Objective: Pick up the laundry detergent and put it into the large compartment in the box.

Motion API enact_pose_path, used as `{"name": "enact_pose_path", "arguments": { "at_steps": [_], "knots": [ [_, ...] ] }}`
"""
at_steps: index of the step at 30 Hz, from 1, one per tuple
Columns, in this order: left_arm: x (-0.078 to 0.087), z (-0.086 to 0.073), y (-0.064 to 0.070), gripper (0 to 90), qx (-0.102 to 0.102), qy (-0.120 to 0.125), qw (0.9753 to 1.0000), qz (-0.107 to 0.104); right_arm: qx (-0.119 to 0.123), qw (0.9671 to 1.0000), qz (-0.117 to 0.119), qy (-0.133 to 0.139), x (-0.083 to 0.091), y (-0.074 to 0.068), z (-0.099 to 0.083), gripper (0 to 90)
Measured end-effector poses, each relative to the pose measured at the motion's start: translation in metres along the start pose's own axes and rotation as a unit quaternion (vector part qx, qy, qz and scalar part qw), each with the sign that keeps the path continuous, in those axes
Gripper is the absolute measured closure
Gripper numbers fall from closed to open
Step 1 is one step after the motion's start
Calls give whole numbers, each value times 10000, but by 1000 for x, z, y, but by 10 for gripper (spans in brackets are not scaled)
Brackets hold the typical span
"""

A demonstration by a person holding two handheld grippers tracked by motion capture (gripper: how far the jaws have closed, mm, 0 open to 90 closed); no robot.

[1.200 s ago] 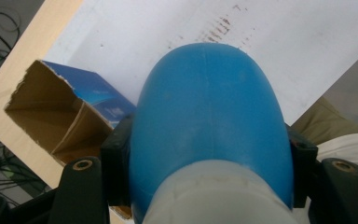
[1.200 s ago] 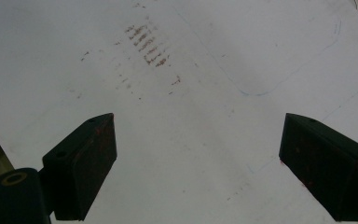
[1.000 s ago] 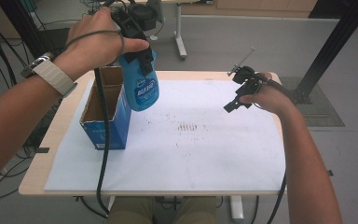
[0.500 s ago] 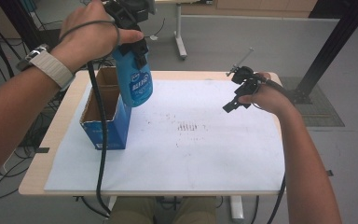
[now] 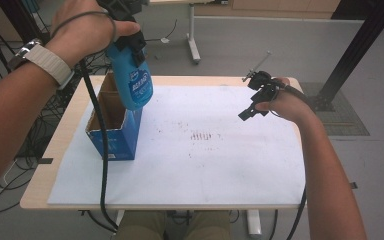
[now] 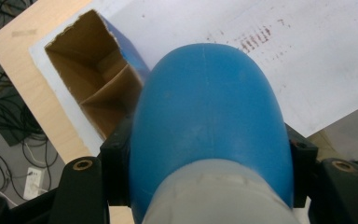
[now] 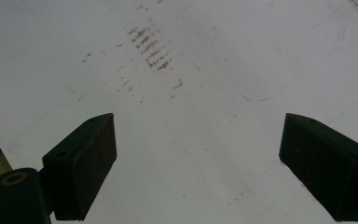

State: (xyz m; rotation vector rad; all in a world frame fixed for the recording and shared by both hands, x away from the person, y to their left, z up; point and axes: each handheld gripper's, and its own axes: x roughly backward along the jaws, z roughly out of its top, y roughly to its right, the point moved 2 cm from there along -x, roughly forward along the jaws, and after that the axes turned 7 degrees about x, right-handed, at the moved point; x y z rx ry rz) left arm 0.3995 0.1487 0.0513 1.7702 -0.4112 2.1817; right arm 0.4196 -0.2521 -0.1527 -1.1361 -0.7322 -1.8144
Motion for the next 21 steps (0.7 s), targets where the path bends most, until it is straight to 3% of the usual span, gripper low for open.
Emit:
{"name": "enact_pose_path", "arguments": {
  "at_steps": [5,14,21],
  "knots": [
    [1,-1,-10,379,107,-37,9999,26,0,10000,7,3,0,1,1,112],
    [2,-3,-23,379,479,-50,9988,106,-3,10000,14,17,0,1,0,112],
    [0,-5,-32,379,842,-30,9963,152,8,10000,9,6,-1,1,1,112]
  ]
}}
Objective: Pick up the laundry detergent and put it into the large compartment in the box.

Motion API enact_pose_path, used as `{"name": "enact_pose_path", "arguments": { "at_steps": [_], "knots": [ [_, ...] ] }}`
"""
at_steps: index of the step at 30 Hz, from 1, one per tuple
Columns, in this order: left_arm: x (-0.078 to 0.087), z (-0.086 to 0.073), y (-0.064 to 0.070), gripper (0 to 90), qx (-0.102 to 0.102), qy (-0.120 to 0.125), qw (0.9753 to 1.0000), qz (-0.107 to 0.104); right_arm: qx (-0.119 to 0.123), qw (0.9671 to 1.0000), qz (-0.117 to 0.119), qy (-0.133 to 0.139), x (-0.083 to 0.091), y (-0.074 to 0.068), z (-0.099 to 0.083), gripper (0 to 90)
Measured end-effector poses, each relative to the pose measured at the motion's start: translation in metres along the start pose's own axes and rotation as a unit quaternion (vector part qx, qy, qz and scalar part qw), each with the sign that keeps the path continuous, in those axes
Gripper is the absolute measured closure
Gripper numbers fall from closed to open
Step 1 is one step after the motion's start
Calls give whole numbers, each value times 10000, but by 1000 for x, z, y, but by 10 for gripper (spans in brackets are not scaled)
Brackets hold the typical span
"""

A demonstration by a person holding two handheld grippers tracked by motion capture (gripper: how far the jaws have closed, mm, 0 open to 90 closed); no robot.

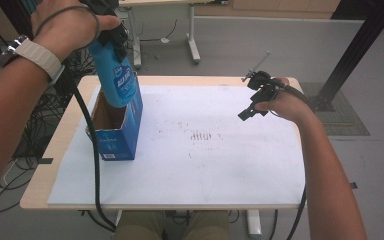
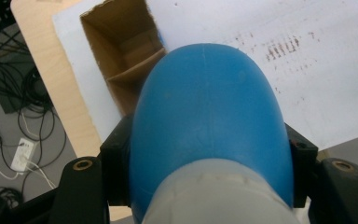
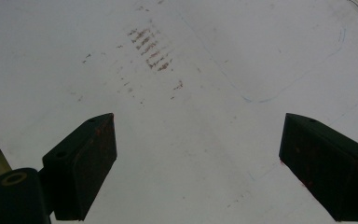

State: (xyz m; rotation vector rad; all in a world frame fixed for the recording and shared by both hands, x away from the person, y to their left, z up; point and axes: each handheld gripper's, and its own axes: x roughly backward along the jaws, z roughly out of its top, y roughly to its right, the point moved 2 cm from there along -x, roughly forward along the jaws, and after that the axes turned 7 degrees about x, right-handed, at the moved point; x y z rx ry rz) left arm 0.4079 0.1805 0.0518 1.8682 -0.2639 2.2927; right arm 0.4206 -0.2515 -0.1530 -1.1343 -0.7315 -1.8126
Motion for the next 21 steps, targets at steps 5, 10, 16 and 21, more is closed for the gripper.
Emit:
{"name": "enact_pose_path", "arguments": {
  "at_steps": [5,10,16,21],
  "knots": [
    [0,0,-9,379,238,-56,9997,5,53,10000,1,0,-1,-1,1,112],
    [-1,0,-14,379,456,-68,9989,71,63,10000,10,10,-2,-1,2,112],
    [-3,0,-23,379,725,-79,9973,58,70,10000,20,8,-4,0,4,112],
    [-6,-1,-28,378,896,-58,9959,72,107,9999,37,-11,-7,0,5,112]
  ]
}}
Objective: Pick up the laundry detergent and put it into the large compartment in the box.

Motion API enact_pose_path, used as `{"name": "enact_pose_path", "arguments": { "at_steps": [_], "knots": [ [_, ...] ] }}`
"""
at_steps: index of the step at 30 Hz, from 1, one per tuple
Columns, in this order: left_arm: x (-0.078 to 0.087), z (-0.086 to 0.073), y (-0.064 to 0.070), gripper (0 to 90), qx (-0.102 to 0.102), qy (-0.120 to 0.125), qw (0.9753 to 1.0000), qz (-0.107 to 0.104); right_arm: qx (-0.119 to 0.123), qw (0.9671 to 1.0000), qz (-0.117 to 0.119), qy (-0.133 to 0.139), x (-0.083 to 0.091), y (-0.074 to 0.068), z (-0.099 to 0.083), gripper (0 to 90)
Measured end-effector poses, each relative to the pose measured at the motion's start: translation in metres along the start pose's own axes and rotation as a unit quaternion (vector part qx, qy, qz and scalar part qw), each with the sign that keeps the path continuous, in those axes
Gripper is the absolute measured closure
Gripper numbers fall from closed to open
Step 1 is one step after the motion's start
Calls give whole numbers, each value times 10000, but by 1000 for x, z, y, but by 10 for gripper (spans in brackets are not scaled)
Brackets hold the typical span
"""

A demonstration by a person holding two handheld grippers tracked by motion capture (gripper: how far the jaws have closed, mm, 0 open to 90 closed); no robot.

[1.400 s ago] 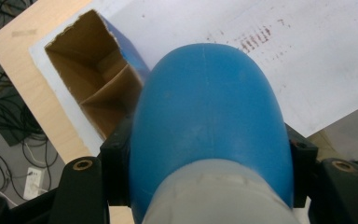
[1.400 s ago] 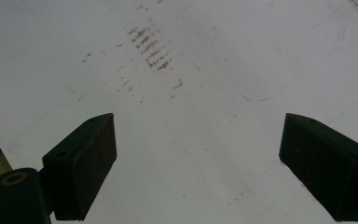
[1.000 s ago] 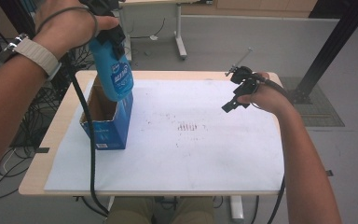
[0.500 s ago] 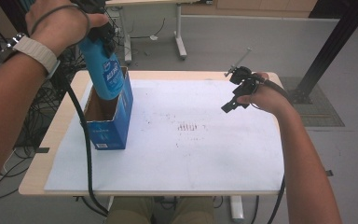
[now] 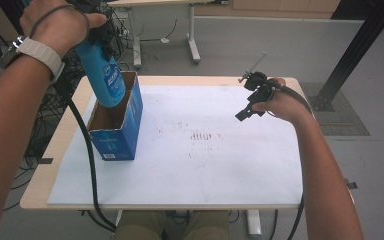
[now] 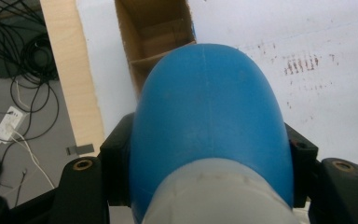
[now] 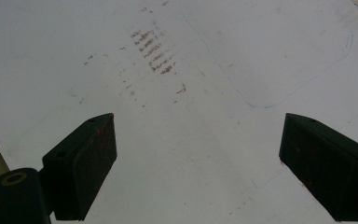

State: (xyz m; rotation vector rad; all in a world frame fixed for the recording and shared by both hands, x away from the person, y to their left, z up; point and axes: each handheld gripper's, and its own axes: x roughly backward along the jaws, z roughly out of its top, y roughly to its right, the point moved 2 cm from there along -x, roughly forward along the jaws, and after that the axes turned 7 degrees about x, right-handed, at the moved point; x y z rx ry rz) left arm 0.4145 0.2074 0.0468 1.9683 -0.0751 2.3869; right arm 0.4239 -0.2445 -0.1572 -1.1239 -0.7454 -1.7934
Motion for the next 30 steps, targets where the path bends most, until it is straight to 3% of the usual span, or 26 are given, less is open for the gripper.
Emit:
{"name": "enact_pose_path", "arguments": {
  "at_steps": [10,14,21,25,30],
  "knots": [
    [-10,-1,-10,378,247,-9,9997,78,-1,10000,33,-12,-1,0,1,112],
    [-14,1,-9,379,249,-48,9995,183,-11,10000,22,-7,0,0,0,112],
    [-19,1,-15,379,367,-51,9992,131,-25,10000,37,-5,-1,1,-1,112],
    [-22,2,-11,379,377,-62,9990,231,-13,10000,37,10,-1,1,-1,112],
    [-25,3,-13,379,368,-50,9992,160,7,10000,46,5,-1,1,-1,111]
  ]
}}
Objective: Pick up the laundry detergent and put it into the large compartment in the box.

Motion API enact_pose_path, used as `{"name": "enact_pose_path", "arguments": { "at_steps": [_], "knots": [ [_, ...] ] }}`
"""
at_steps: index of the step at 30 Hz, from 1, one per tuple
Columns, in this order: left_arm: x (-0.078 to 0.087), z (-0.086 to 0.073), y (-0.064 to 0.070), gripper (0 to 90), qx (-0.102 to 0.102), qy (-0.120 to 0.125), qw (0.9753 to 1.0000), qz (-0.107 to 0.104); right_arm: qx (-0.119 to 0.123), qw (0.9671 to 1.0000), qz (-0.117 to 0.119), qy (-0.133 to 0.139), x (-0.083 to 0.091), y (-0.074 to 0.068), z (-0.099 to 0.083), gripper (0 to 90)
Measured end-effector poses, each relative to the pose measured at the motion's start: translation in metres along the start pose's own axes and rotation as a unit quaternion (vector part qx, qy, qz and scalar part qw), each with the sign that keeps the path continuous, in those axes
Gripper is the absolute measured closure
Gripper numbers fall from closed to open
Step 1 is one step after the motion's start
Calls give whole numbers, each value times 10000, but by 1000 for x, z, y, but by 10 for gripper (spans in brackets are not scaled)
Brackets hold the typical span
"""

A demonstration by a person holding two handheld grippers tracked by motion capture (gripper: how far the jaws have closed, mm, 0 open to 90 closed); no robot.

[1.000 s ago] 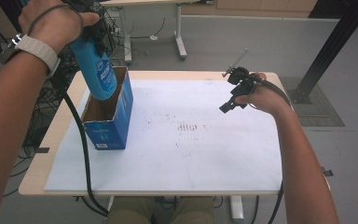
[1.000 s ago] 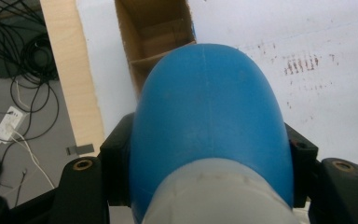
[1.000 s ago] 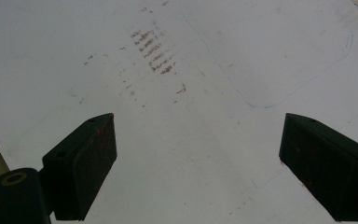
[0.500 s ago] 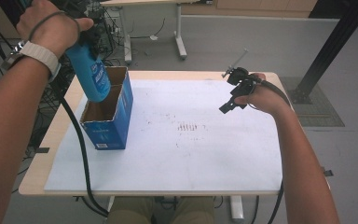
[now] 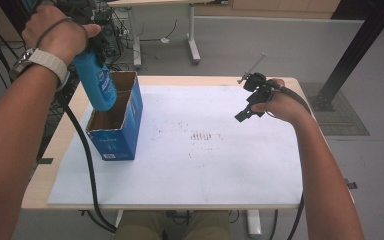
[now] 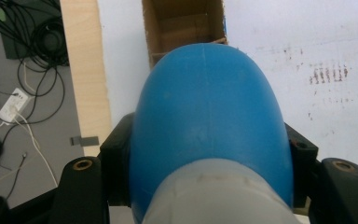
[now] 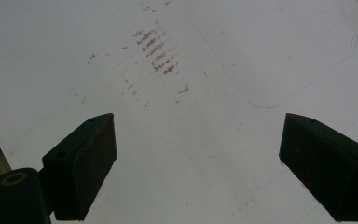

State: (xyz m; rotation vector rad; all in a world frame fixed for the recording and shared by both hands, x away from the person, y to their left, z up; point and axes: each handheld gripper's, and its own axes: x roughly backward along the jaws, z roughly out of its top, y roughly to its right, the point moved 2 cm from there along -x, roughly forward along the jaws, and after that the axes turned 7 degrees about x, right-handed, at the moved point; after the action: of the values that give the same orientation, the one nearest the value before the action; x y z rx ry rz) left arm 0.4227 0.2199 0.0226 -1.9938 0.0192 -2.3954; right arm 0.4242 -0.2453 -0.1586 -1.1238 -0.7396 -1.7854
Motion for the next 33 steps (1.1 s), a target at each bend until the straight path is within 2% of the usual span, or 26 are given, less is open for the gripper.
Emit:
{"name": "enact_pose_path", "arguments": {
  "at_steps": [7,11,17,22,26,33],
  "knots": [
    [-3,1,2,379,0,25,10000,8,-61,10000,-24,33,3,0,-4,112],
    [-5,1,-1,378,28,55,10000,-55,-88,9999,-23,68,4,1,-6,111],
    [-9,1,-2,378,50,44,10000,-2,-94,9999,-13,70,3,2,-8,111],
    [-13,1,-6,379,77,16,10000,-57,-81,9999,-6,77,2,1,-6,111],
    [-16,1,-5,379,57,27,10000,-3,-84,9999,-8,74,1,1,-7,110],
    [-23,0,-7,378,21,25,10000,-65,-106,9999,-8,93,0,1,-8,108]
  ]
}}
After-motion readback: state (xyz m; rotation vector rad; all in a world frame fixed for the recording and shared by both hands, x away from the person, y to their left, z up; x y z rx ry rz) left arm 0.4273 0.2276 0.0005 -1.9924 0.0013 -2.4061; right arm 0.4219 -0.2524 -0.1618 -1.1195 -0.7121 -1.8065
